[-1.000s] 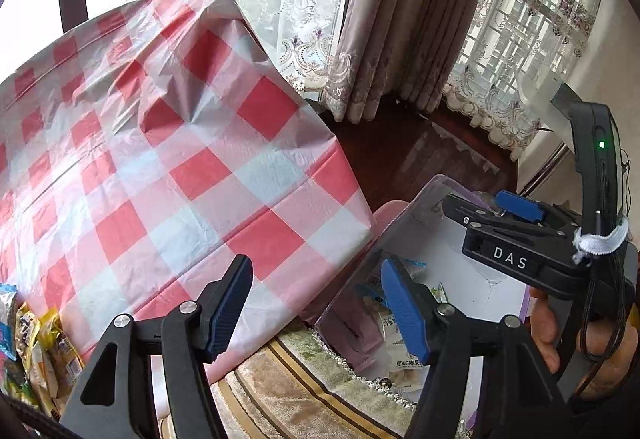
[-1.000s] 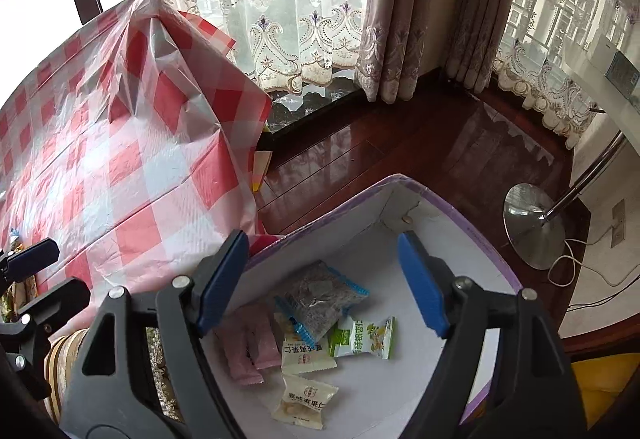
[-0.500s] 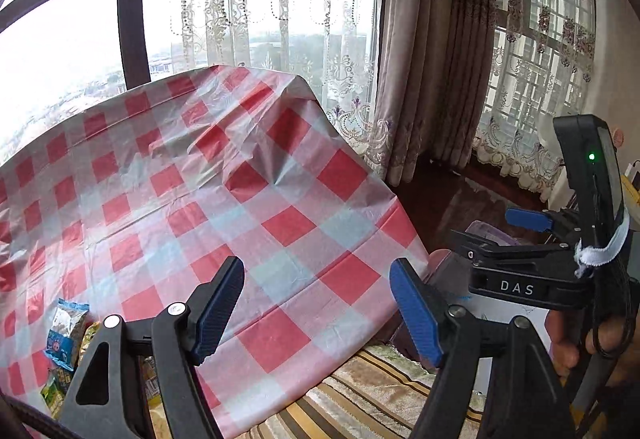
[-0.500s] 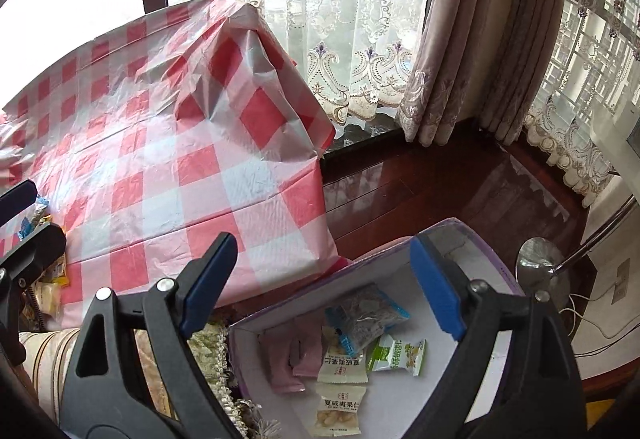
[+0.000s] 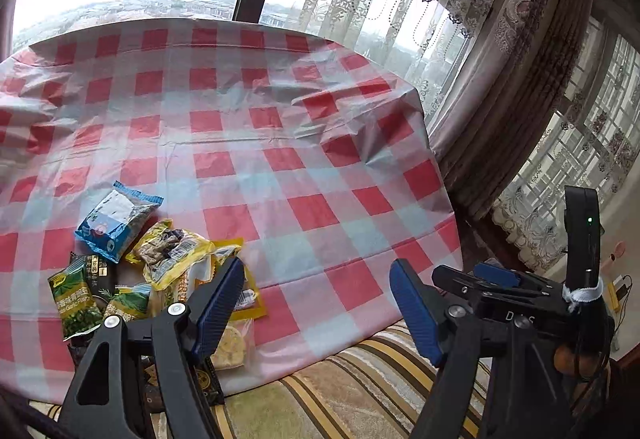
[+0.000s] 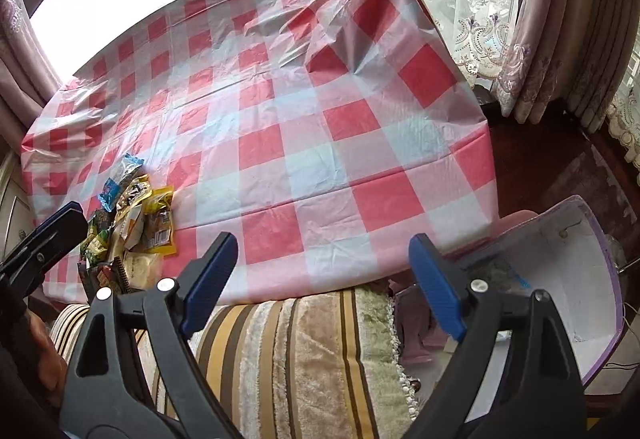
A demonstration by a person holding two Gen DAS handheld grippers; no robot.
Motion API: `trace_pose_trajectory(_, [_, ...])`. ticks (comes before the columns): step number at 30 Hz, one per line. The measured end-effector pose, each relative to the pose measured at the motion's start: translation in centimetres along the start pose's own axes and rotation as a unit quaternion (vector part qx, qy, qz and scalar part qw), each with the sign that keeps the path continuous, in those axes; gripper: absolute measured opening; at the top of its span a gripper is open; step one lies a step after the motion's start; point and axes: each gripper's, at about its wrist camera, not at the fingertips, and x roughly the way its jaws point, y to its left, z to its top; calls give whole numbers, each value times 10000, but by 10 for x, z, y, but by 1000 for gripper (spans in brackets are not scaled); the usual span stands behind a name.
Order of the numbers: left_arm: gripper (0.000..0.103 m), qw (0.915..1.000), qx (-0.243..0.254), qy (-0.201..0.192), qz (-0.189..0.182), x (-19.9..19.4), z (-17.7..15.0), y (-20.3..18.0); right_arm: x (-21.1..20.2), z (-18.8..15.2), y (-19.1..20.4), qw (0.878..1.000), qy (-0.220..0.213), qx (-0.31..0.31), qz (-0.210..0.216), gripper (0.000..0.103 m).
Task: Organize snacks
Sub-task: 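Move both open tools back toward the snack pile, then grasp the green garlic peas packet with the left tool while the right tool grasps a yellow packet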
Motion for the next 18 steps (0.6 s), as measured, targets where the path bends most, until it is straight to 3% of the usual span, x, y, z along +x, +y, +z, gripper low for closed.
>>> trace_pose_trajectory(7, [76, 9956, -874, 109, 320, -29, -17, 76, 12, -1, 49, 9980, 218, -511, 288, 89])
trace_pose_trajectory(12, [76, 9918, -1103, 368, 525, -43, -35, 114, 19, -5, 80, 9938, 411, -894, 511, 89])
trace_pose_trajectory(18, [76, 9862, -1445, 626, 505, -56, -54, 151, 31, -14, 117, 9847, 691, -1397, 782, 89])
